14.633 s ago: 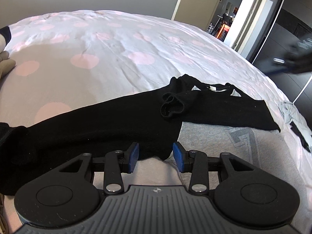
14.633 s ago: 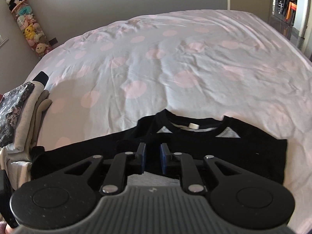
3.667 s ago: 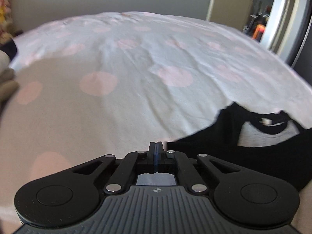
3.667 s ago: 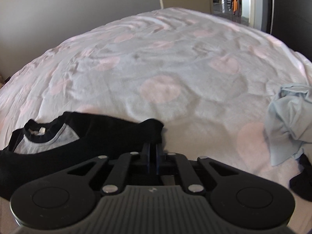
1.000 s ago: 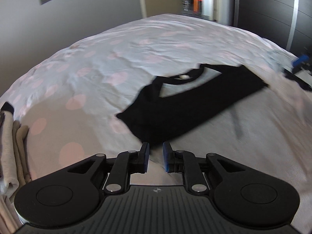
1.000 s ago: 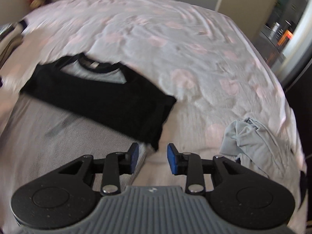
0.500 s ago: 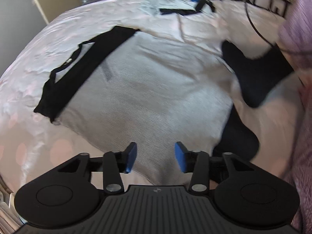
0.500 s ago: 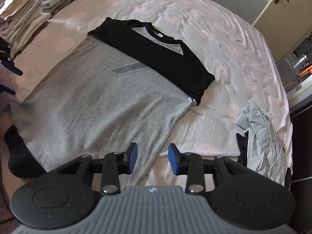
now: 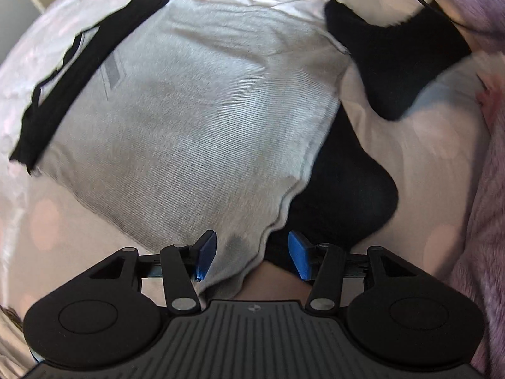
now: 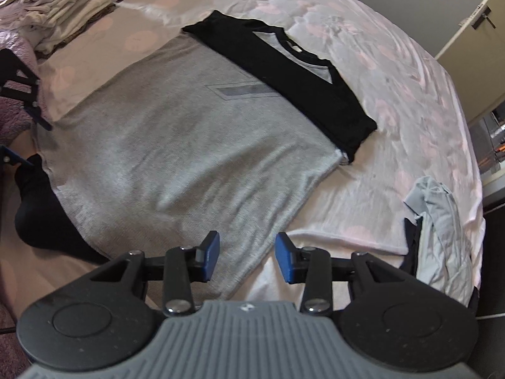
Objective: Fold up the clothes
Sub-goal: 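Pull the next grey shirt with black collar flat onto the bed with the left tool, then grasp the grey shirt hem with the left tool while the right tool grasps the hem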
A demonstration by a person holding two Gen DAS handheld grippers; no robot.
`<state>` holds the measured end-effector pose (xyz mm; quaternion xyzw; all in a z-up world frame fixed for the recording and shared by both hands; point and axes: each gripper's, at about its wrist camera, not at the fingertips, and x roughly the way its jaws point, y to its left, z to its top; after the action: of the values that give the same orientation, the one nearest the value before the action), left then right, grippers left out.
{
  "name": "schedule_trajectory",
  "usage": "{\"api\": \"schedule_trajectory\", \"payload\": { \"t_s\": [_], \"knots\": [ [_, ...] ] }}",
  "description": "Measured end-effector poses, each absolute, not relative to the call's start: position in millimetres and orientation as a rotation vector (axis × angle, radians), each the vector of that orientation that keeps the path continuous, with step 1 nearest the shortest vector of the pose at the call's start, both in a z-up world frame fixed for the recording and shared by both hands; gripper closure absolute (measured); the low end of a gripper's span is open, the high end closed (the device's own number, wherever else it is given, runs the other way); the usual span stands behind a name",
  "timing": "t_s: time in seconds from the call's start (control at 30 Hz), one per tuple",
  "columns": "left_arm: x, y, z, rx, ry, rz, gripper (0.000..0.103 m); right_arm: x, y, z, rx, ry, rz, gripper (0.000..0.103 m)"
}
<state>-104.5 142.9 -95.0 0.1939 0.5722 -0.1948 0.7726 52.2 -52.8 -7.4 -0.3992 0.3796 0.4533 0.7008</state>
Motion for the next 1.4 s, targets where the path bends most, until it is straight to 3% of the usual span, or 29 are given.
{"api": "schedule_trajectory", "payload": {
  "t_s": [0.3, 0.37, 0.43, 0.57, 0.8, 1.27, 1.37, 1.4],
  "knots": [
    [-91.7, 138.2, -101.2, 0.386, 1.295, -0.438, 0.078, 38.9, -46.9, -28.7, -0.929, 0.885, 1.083, 0.06],
    [-92.0, 137.1, -102.7, 0.384, 1.297, -0.433, 0.094, 31.1, -44.8, -33.0, -0.956, 0.887, 1.12, 0.06],
    [-93.1, 135.8, -105.5, 0.379, 1.292, -0.42, 0.098, 23.4, -42.6, -37.2, -0.983, 0.889, 1.158, 0.06],
    [-91.1, 141.0, -97.8, 0.31, 1.26, -0.393, 0.1, 7.2, -37.9, -45.6, -1.04, 0.889, 1.233, 0.058],
    [-78.6, 158.7, -51.7, 0.176, 1.135, -0.328, 0.1, -20.4, -32.8, -68.4, -1.163, 0.918, 1.333, 0.046],
    [-67.4, 163.3, 4.4, 0.086, 1.014, -0.322, 0.1, -21.2, -37.2, -118.1, -1.235, 1.057, 1.25, 0.046],
    [-69.1, 165.9, 7.4, 0.077, 0.997, -0.312, 0.1, -13.3, -37.8, -122.1, -1.232, 1.061, 1.203, 0.052],
    [-70.2, 167.1, 8.3, 0.074, 0.993, -0.308, 0.1, -11.1, -38.6, -122.4, -1.233, 1.061, 1.193, 0.059]
  ]
}}
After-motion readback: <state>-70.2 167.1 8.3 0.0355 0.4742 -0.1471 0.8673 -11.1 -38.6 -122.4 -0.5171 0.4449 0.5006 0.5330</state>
